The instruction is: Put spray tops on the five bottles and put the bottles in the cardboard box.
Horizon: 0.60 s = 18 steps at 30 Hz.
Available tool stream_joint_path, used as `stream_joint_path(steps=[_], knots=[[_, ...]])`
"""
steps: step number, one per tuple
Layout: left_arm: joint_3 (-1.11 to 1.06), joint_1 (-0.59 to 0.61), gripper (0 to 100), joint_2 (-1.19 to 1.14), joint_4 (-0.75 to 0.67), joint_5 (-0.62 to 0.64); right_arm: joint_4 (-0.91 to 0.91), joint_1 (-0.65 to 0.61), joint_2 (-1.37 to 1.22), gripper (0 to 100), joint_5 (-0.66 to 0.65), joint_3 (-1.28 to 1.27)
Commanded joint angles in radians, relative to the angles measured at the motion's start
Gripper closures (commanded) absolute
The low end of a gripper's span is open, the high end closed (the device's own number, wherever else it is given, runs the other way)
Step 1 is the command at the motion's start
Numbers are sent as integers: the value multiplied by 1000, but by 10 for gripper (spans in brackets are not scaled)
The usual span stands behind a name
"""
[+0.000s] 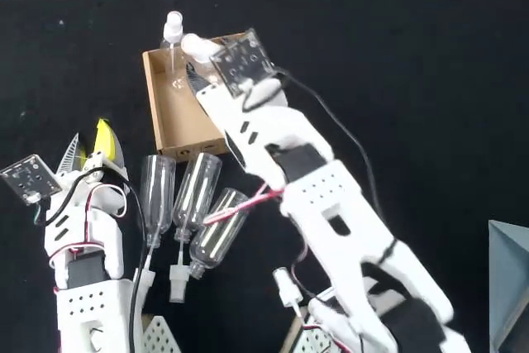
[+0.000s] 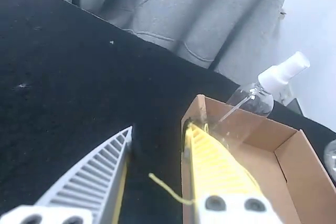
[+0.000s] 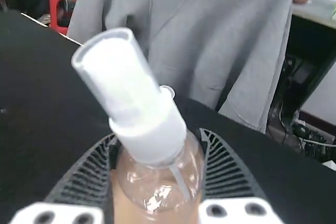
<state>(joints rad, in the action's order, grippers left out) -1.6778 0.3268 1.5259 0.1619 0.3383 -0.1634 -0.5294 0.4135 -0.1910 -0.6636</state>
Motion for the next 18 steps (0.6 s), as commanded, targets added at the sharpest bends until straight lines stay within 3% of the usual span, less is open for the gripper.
stream_joint_path(steps=[1,18], knots=[[-22,12,855,14,-23,-6,32,-21,-51,924,5,133],[-18,54,855,14,-25,0,34,-21,-354,920,5,289]])
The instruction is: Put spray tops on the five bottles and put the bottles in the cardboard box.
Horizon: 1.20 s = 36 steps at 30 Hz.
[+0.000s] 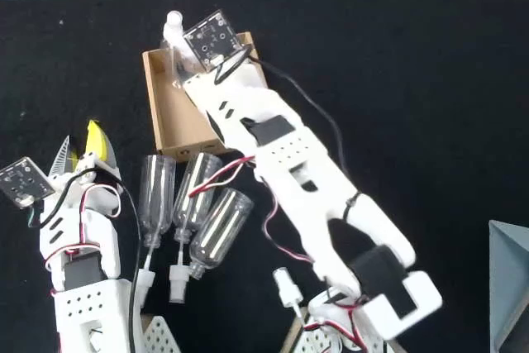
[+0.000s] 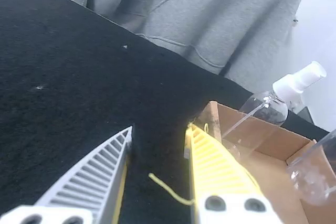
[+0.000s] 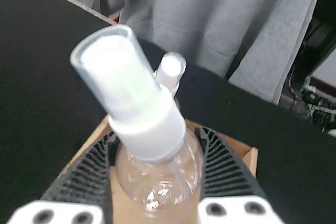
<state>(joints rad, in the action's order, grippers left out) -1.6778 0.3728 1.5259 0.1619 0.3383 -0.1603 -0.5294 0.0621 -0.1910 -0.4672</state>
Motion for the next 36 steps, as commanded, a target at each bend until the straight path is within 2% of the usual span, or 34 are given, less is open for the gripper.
stream_joint_path(steps=[1,8,17,28,36], knots=[[-16,12,855,14,-25,0,31,-21,-15,920,5,101],[-16,12,855,14,-25,0,32,-18,-133,920,166,193],[-19,4,855,14,-25,-3,37,-20,-271,920,173,283],[-19,2,855,14,-25,-5,328,-44,-344,923,173,188],[-19,2,855,14,-25,-5,345,-72,-401,923,169,199]])
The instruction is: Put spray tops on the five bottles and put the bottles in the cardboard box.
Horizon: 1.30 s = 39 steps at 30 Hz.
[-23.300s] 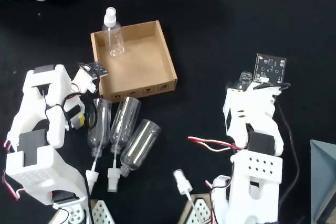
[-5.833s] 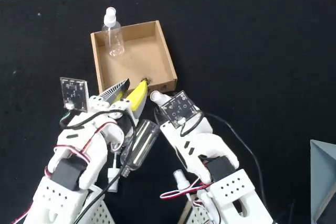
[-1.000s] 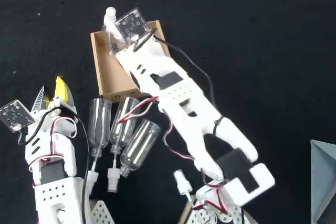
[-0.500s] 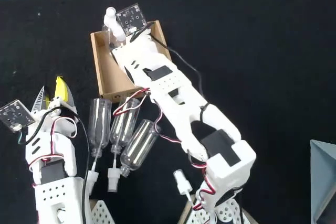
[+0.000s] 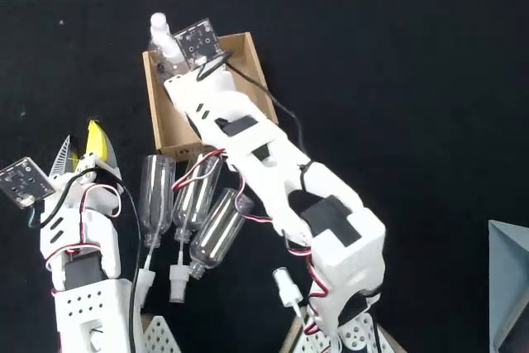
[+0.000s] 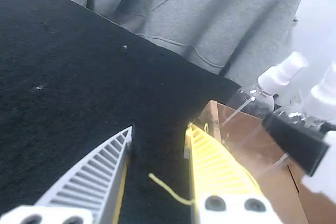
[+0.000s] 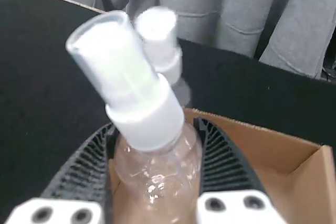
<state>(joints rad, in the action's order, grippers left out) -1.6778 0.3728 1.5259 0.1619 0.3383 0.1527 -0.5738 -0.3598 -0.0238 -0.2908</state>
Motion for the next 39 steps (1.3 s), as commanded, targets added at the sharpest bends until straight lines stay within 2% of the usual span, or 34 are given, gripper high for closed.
stream_joint_path(steps=[1,39], knots=[[-19,2,855,14,-25,-5,31,-28,19,923,2,22],[-21,2,855,14,-25,-5,18,-57,-93,920,3,71]])
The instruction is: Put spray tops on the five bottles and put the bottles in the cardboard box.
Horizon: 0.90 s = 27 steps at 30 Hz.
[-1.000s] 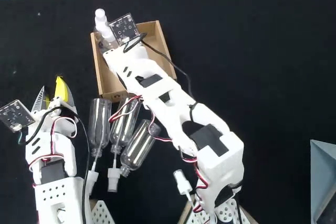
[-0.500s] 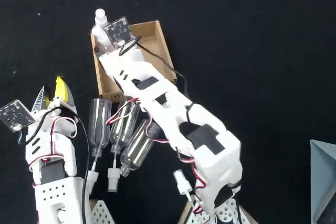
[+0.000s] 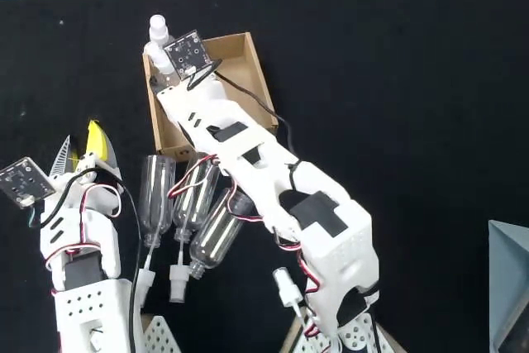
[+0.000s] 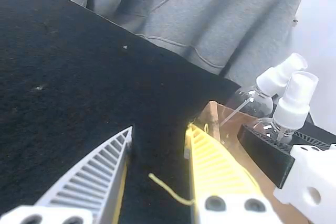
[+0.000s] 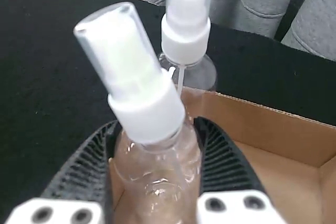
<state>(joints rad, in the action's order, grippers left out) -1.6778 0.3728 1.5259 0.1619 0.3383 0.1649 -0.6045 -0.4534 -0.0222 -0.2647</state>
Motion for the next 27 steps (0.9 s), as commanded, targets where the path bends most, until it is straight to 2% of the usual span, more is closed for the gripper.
stream_joint_path(steps=[1,7,15,27], knots=[[-21,2,855,14,-25,-5,-14,-26,5,920,3,47],[-21,2,855,14,-25,-5,-61,-28,7,915,3,54],[-21,2,855,14,-25,-5,-61,-28,7,743,5,48],[-21,2,855,14,-25,-5,-100,-28,76,733,-3,15]])
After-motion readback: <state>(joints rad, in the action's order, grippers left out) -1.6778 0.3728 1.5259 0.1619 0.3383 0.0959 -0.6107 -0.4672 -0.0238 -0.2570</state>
